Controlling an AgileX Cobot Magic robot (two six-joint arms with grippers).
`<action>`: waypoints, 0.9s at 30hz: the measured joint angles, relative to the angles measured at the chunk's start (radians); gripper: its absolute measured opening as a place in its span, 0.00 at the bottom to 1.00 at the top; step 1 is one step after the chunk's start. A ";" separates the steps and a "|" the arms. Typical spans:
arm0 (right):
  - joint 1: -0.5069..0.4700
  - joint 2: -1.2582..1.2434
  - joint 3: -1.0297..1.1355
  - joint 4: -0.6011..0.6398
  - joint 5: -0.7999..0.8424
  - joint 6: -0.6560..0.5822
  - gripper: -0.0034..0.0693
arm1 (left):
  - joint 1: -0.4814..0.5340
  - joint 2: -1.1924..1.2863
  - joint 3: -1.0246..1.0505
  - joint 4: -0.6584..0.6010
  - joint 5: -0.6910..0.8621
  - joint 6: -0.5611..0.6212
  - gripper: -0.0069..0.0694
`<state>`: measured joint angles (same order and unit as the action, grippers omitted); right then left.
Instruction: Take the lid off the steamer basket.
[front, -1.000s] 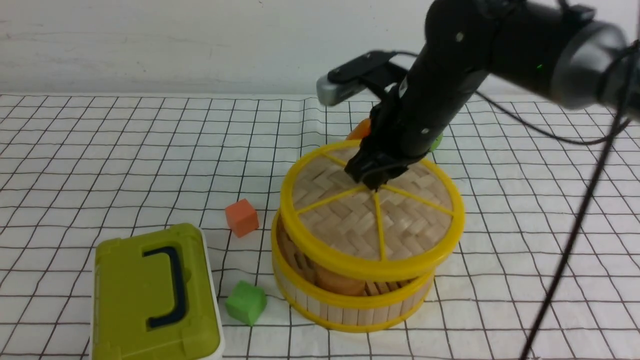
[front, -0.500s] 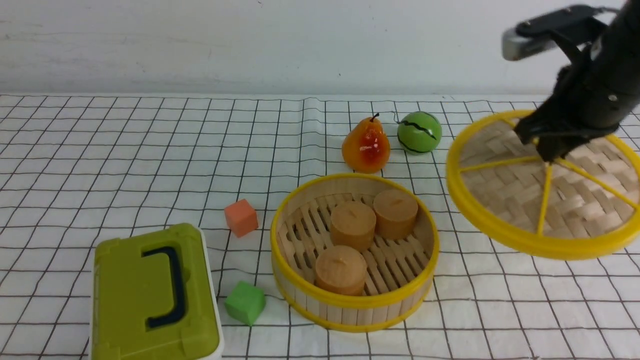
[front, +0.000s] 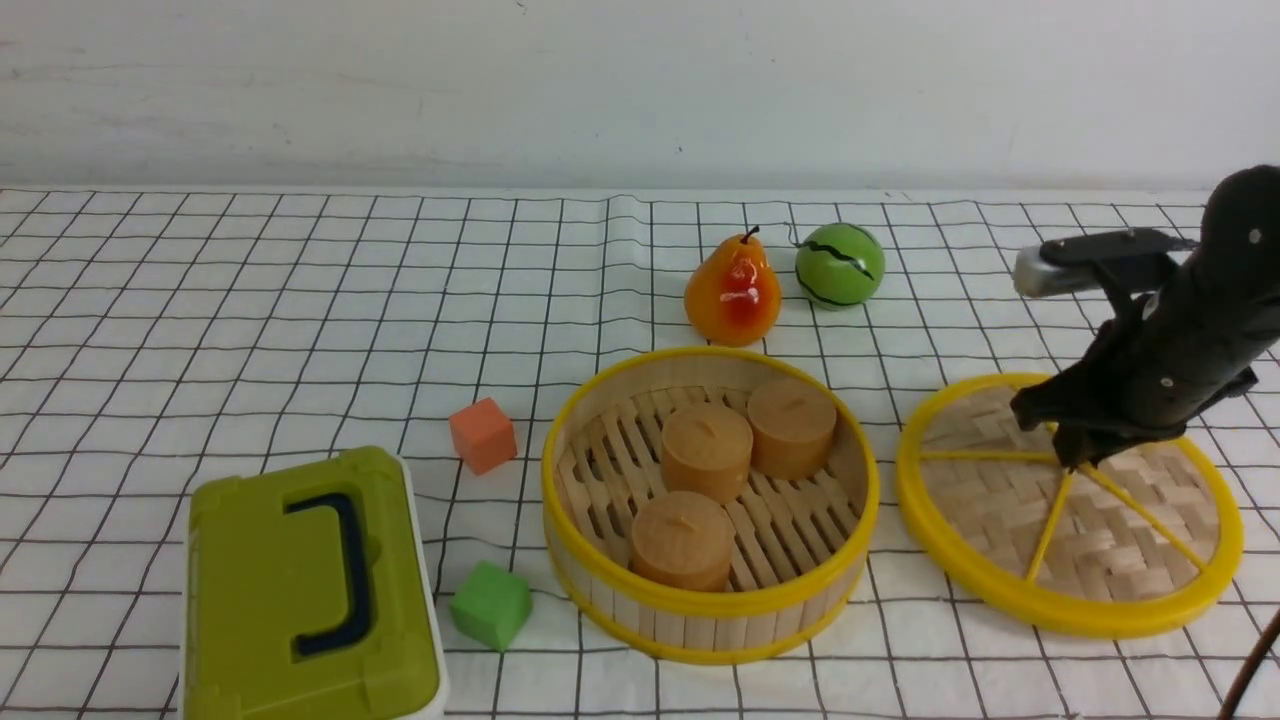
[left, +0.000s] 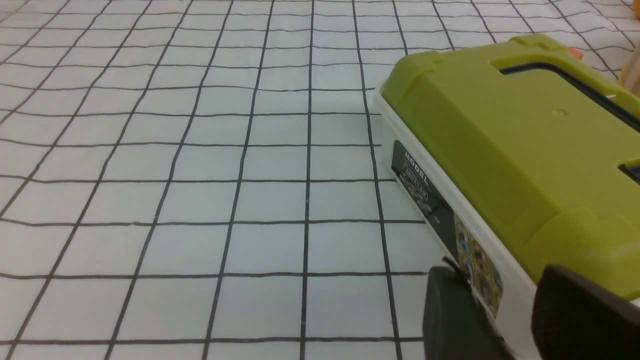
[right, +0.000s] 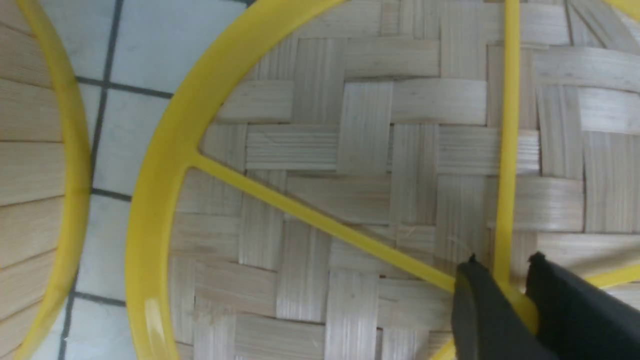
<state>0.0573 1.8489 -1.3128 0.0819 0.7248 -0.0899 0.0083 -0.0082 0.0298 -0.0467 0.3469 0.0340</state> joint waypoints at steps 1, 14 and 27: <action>0.000 0.016 0.000 0.001 -0.006 0.000 0.19 | 0.000 0.000 0.000 0.000 0.000 0.000 0.40; 0.000 -0.029 0.002 0.013 0.039 0.000 0.46 | 0.000 0.000 0.000 0.000 0.000 0.000 0.40; 0.000 -0.706 0.223 0.289 0.021 -0.210 0.05 | 0.000 0.000 0.000 0.000 0.000 0.000 0.40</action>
<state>0.0573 1.1430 -1.0896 0.3707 0.7460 -0.2997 0.0083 -0.0082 0.0298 -0.0467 0.3469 0.0340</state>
